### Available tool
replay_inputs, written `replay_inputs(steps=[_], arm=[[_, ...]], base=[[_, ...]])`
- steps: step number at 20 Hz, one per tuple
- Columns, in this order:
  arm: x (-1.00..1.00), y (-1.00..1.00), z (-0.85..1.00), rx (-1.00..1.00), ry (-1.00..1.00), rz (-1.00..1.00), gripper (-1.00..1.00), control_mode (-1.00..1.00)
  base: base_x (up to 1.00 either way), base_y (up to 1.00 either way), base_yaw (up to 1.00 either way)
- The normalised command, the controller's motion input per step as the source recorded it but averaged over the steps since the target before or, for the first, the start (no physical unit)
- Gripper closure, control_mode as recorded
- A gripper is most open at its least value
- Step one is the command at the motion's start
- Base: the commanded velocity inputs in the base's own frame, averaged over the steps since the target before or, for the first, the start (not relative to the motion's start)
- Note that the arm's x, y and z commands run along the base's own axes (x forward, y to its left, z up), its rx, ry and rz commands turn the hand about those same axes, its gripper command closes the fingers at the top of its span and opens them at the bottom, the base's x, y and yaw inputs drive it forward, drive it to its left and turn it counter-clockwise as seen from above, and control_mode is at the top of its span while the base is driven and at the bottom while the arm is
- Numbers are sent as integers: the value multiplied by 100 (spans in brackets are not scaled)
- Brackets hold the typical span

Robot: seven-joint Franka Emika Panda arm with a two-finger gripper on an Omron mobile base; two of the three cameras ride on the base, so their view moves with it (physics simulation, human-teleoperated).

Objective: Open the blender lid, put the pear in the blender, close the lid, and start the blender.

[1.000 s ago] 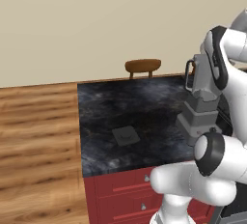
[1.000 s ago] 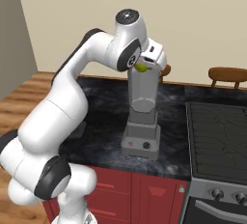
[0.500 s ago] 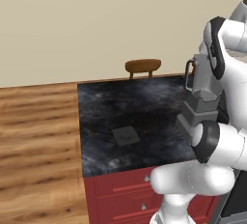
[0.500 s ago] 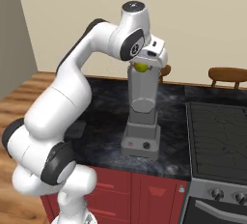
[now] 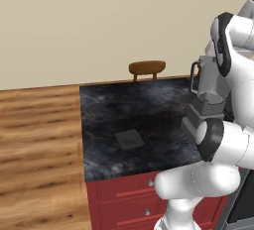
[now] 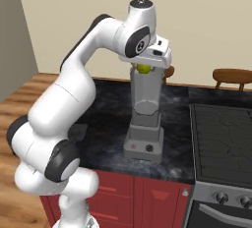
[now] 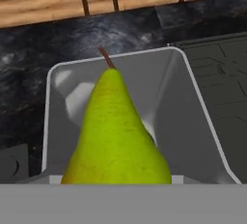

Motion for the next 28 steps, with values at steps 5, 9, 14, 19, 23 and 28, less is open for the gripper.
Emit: replay_inputs(steps=[5,9,14,19,23,28], arm=[[-53,3,-49,0,0,6,100,-100],[-59,1,-46,-1,0,6,100,-100],[-68,0,-16,0,1,2,100,-100],[-21,0,5,-1,19,0,100,-100],[0,0,16,0,36,0,100,-100],[3,-2,19,0,39,0,100,-100]], base=[[0,0,0],[0,0,0],[0,0,0],[0,0,0],[0,0,0],[0,0,0]])
